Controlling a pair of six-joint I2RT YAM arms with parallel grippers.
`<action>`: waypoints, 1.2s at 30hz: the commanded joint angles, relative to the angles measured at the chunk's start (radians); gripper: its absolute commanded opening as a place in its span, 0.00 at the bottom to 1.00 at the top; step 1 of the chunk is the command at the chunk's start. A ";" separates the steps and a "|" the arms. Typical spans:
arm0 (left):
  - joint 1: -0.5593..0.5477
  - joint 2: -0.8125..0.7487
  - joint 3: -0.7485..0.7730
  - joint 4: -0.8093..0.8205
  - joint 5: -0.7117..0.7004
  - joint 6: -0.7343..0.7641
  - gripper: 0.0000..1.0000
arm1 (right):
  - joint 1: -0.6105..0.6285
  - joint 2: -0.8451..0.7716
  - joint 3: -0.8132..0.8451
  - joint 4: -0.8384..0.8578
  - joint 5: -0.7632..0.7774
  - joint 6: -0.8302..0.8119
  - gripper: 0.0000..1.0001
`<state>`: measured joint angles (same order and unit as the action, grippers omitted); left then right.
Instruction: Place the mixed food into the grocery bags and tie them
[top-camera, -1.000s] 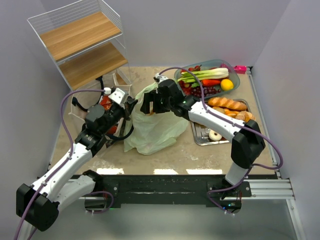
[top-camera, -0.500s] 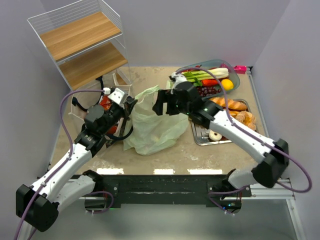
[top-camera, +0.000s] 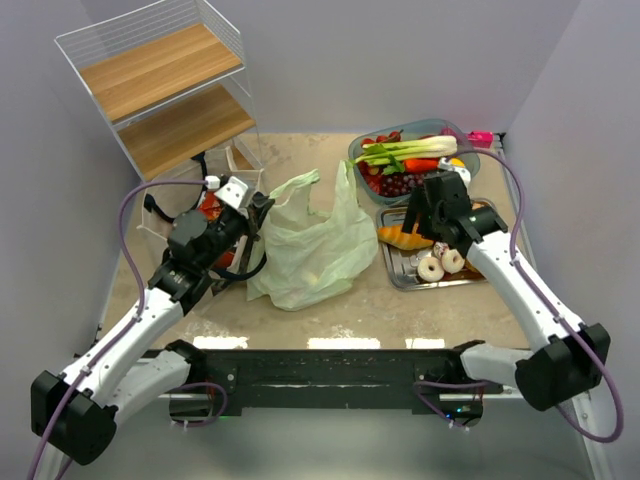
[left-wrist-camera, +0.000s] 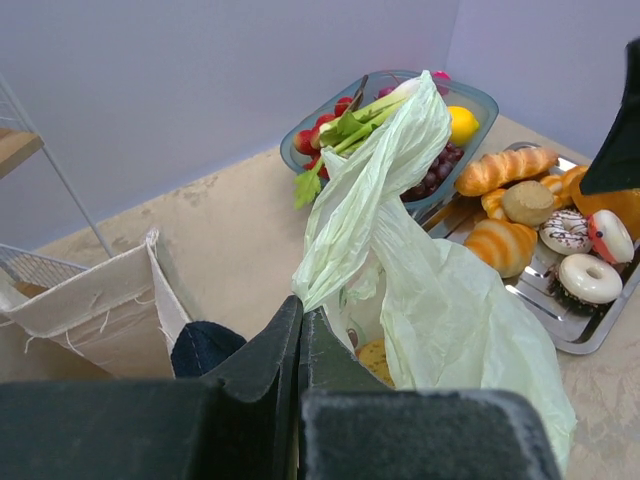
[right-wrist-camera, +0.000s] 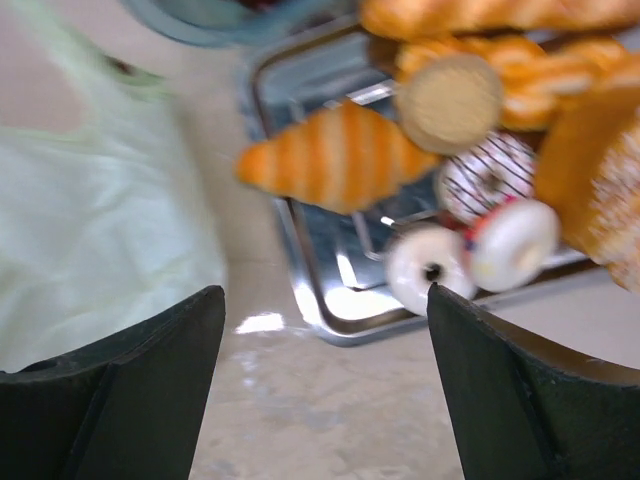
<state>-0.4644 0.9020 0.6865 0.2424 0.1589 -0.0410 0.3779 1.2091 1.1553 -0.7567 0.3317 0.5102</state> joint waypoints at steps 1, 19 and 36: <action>-0.006 -0.028 -0.002 0.031 -0.009 -0.002 0.00 | -0.125 0.029 -0.052 -0.095 0.130 -0.053 0.81; -0.013 -0.054 -0.004 0.026 -0.019 0.006 0.00 | -0.229 0.289 -0.126 0.079 0.121 -0.104 0.62; -0.019 -0.048 -0.004 0.032 -0.004 0.003 0.00 | -0.221 0.091 0.029 -0.090 -0.052 -0.099 0.10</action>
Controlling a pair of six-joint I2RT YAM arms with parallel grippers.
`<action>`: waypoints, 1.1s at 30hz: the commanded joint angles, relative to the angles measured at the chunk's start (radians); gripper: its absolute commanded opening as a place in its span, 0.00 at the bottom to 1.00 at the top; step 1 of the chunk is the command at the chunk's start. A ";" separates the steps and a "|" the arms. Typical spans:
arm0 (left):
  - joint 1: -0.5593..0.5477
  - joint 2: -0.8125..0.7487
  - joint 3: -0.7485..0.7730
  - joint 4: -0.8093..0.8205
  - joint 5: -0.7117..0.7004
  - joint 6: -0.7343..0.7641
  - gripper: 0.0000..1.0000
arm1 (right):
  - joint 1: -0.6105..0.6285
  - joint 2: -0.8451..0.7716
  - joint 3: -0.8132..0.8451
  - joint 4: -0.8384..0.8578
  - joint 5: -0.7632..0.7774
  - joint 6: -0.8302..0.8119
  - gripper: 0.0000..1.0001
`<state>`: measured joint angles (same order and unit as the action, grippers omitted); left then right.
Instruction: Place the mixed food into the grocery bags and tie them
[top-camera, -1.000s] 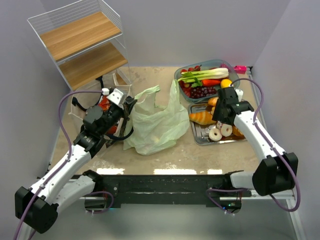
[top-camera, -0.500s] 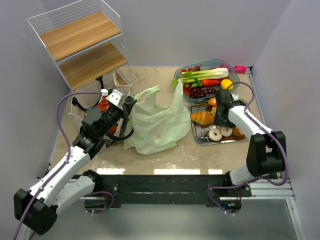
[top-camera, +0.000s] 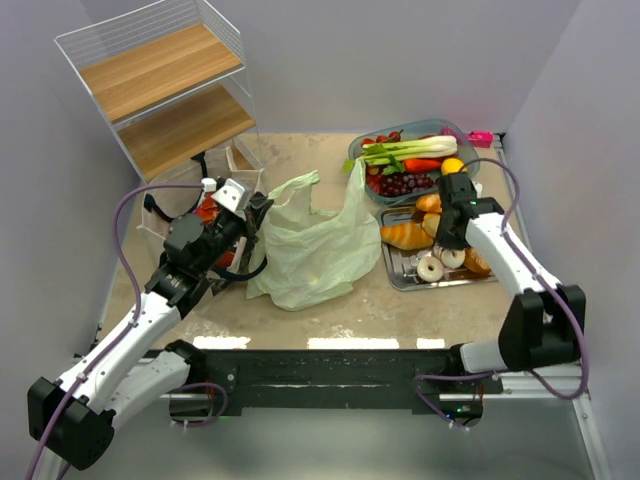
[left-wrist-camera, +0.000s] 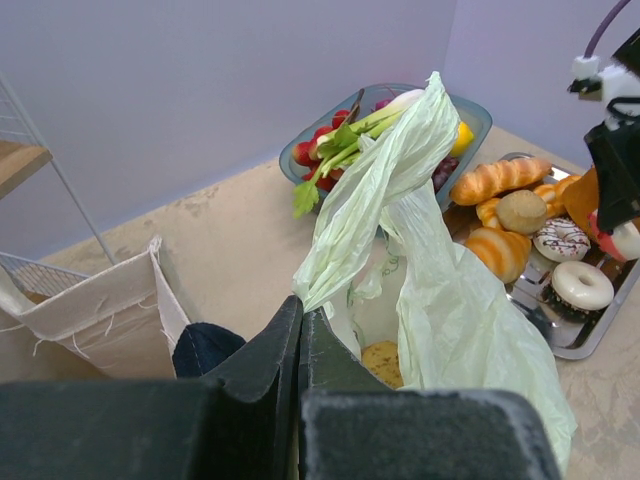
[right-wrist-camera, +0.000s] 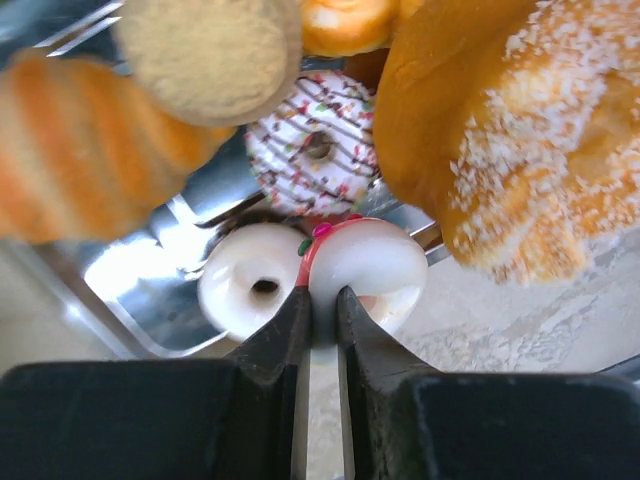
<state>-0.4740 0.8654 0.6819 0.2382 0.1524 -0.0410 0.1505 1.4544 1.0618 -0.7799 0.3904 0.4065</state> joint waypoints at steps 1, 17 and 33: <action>-0.009 -0.008 0.001 0.038 0.007 0.003 0.00 | 0.015 -0.170 0.142 -0.065 -0.158 0.017 0.09; -0.017 -0.016 0.001 0.023 -0.017 0.030 0.00 | 0.579 0.029 0.411 0.439 -0.593 0.218 0.03; -0.018 -0.025 -0.002 0.023 -0.016 0.035 0.00 | 0.606 0.136 0.406 0.579 -0.456 0.226 0.00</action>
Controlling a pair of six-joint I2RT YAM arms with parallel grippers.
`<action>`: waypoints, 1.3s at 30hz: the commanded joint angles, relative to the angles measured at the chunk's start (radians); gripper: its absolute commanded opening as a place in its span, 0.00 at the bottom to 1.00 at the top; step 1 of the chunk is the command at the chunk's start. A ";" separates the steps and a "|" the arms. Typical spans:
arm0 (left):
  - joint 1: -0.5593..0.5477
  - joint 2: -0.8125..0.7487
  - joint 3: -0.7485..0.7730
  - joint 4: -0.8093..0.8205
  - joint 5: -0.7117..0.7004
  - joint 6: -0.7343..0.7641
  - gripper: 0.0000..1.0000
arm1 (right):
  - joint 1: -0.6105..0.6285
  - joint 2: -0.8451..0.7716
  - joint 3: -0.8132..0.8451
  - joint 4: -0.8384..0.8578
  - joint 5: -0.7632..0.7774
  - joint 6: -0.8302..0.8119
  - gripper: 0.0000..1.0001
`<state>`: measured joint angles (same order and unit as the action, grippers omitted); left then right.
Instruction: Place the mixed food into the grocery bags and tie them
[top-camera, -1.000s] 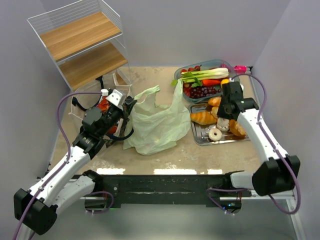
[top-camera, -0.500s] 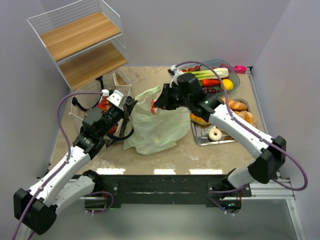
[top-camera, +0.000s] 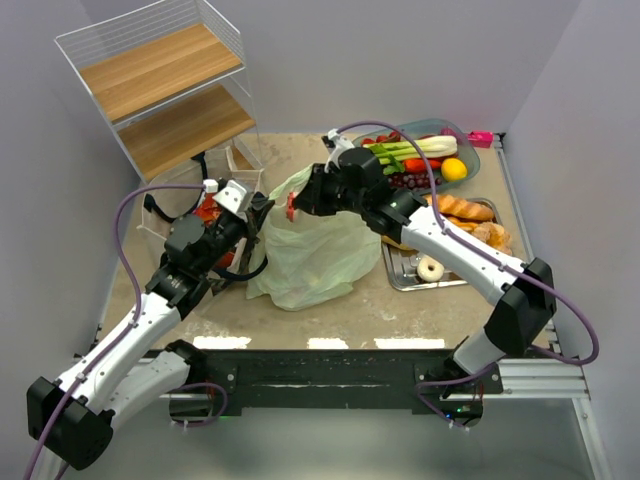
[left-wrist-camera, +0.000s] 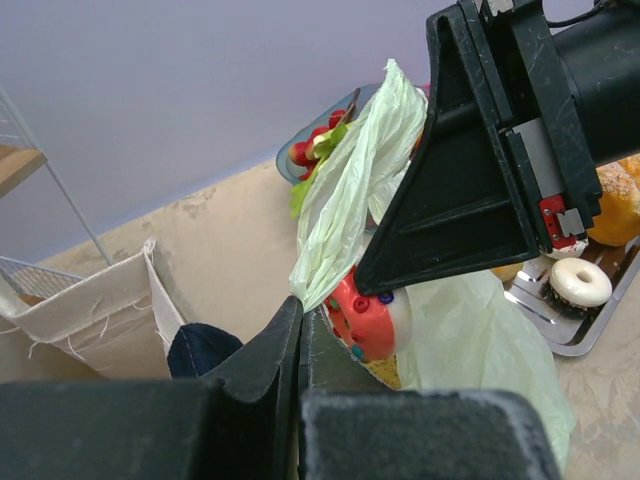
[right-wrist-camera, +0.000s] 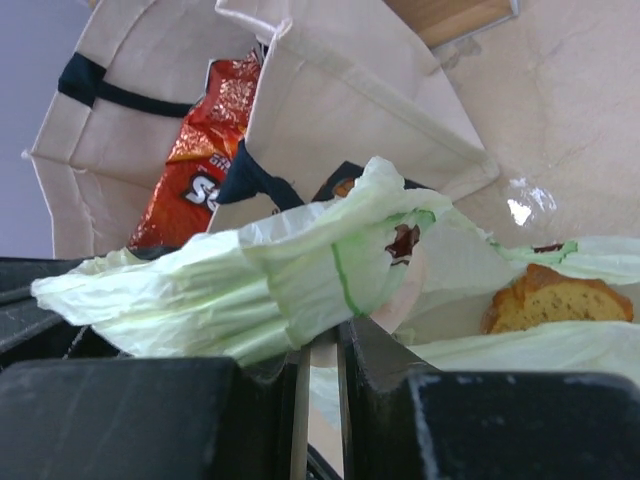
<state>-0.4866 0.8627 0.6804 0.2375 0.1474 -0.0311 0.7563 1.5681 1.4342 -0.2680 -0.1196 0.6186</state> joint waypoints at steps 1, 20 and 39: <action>-0.006 -0.022 0.001 0.023 -0.011 0.025 0.00 | 0.000 0.038 0.032 0.047 0.060 0.010 0.00; -0.006 -0.019 -0.001 0.026 -0.011 0.025 0.00 | 0.018 0.008 -0.113 -0.060 0.141 -0.032 0.73; -0.006 0.001 0.004 0.020 -0.051 0.022 0.00 | -0.328 -0.212 -0.041 -0.275 0.298 -0.246 0.68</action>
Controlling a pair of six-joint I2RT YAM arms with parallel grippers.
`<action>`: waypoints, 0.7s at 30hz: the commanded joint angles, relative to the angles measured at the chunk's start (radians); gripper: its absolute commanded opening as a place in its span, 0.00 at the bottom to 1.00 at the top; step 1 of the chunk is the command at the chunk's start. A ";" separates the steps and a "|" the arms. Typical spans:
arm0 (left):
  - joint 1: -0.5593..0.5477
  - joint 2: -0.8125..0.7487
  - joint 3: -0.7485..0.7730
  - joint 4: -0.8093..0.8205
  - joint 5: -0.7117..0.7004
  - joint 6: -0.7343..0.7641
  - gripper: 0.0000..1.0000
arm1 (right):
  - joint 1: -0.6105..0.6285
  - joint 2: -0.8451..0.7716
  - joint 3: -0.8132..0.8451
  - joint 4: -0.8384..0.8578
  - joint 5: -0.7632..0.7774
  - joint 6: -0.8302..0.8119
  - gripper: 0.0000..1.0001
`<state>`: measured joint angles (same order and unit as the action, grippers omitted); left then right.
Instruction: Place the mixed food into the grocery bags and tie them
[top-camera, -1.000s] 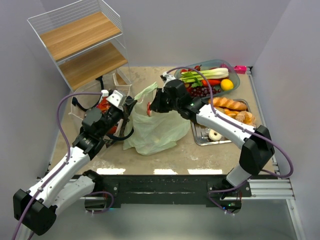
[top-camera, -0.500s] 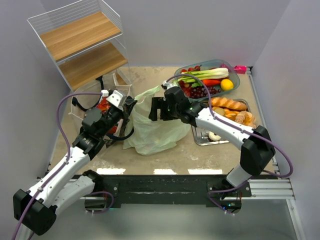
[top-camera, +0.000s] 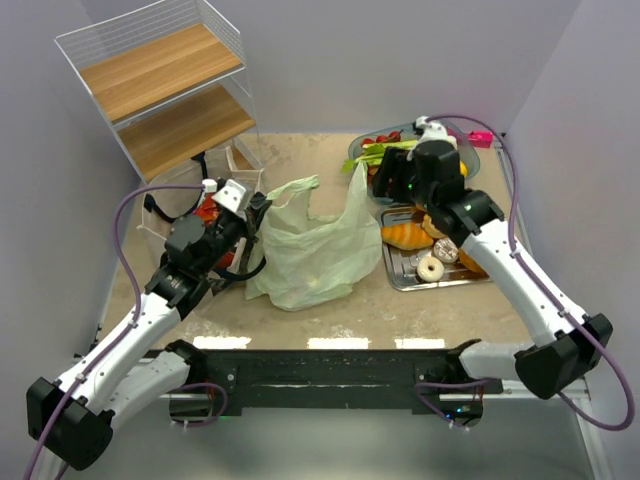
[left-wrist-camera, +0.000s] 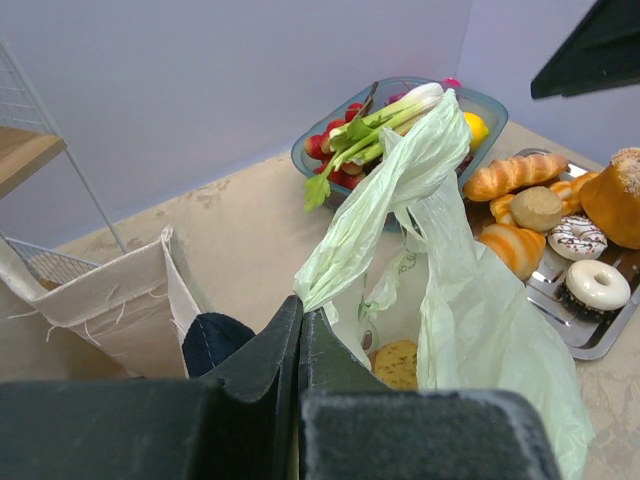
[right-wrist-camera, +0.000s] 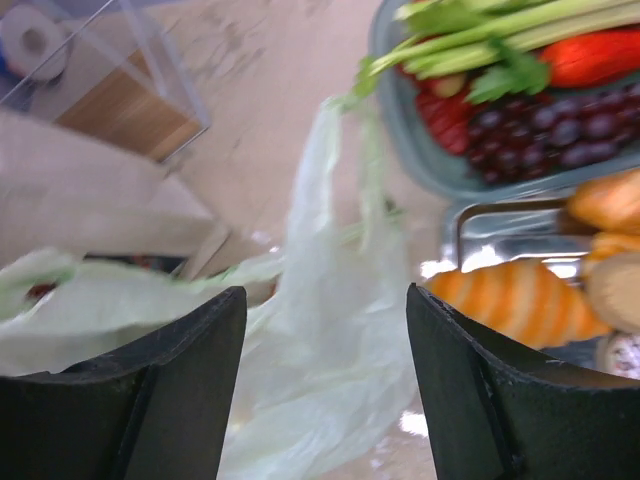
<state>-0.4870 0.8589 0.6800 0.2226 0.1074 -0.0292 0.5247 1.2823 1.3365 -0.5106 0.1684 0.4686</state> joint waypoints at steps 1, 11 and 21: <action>-0.005 0.008 0.004 0.035 -0.008 0.020 0.00 | -0.121 0.139 0.081 -0.035 0.011 -0.102 0.67; -0.005 0.014 0.006 0.034 -0.015 0.025 0.00 | -0.339 0.523 0.295 -0.003 0.014 -0.214 0.58; -0.005 0.029 0.009 0.035 -0.006 0.023 0.00 | -0.367 0.801 0.507 -0.029 0.051 -0.309 0.78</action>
<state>-0.4870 0.8852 0.6800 0.2203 0.1036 -0.0292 0.1692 2.0598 1.7493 -0.5320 0.2012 0.2211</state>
